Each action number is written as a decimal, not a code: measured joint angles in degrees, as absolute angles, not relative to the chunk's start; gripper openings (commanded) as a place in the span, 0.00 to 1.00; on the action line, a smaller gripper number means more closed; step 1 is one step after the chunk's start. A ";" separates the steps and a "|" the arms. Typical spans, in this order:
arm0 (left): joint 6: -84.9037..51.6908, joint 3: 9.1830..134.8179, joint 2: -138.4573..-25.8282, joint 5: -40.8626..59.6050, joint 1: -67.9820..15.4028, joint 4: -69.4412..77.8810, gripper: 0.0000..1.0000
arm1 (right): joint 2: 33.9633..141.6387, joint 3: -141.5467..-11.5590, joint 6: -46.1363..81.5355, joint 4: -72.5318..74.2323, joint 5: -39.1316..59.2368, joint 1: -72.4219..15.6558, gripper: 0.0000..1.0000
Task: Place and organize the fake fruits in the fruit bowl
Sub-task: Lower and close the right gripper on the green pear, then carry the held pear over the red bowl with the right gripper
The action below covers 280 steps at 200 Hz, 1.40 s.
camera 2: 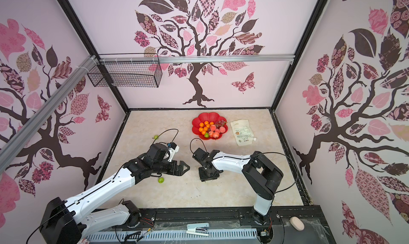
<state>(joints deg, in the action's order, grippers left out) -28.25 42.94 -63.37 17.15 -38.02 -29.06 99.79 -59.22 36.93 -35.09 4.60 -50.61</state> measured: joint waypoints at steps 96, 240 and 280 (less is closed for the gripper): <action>-29.61 42.94 -63.68 16.95 -38.02 -27.00 0.98 | 99.94 -59.79 36.88 -35.62 2.90 -50.61 0.38; -31.70 52.80 -74.89 18.26 -26.37 -19.73 0.98 | 100.79 -77.84 30.89 -39.05 -0.47 -42.85 0.38; -31.70 58.74 -81.36 18.28 -25.85 -18.48 0.98 | 105.89 -86.43 28.03 -39.86 -0.91 -38.76 0.38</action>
<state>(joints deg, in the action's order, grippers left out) -31.70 58.74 -81.36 18.28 -25.85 -18.48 105.89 -86.43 28.03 -39.86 -0.91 -38.76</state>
